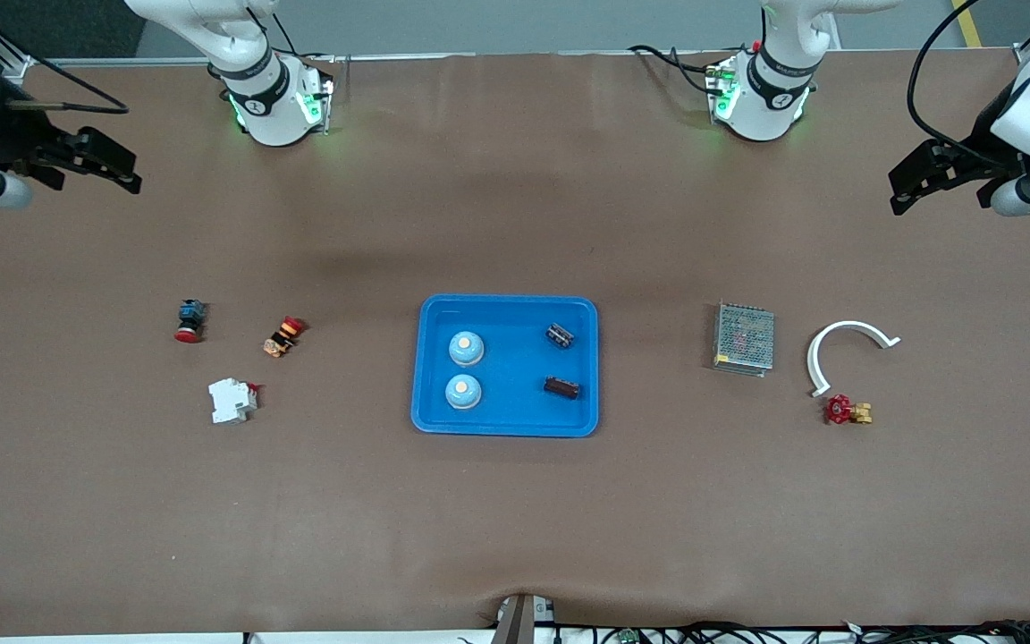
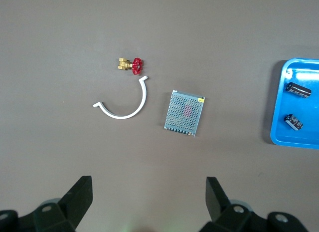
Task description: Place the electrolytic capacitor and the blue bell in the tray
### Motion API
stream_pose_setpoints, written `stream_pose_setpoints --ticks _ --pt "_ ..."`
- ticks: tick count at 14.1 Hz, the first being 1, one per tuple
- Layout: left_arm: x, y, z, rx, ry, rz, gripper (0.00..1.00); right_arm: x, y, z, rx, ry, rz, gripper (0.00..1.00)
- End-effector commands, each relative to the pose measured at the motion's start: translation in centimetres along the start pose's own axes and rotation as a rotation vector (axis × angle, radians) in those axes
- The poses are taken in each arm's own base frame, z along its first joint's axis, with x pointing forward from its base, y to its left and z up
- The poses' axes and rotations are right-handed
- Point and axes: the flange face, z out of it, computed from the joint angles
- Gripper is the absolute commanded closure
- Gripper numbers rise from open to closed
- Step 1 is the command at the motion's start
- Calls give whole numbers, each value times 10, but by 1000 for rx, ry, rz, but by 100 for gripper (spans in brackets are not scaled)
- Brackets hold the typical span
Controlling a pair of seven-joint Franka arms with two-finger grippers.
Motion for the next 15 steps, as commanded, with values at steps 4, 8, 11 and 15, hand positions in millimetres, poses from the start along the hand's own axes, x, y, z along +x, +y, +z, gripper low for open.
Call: stream_pose_setpoints --ticks 4,8,11,15 --pt "-5 -1 -7 -21 0 22 0 -4 24 2 -7 14 -12 0" --pt "-4 -5 -8 -21 3 11 0 -2 40 2 1 14 -36 0" --pt "0 -6 -6 -22 1 10 0 -2 45 -2 2 24 -36 0" --pt "3 -4 -5 -22 0 9 0 5 60 -5 2 50 -78 0"
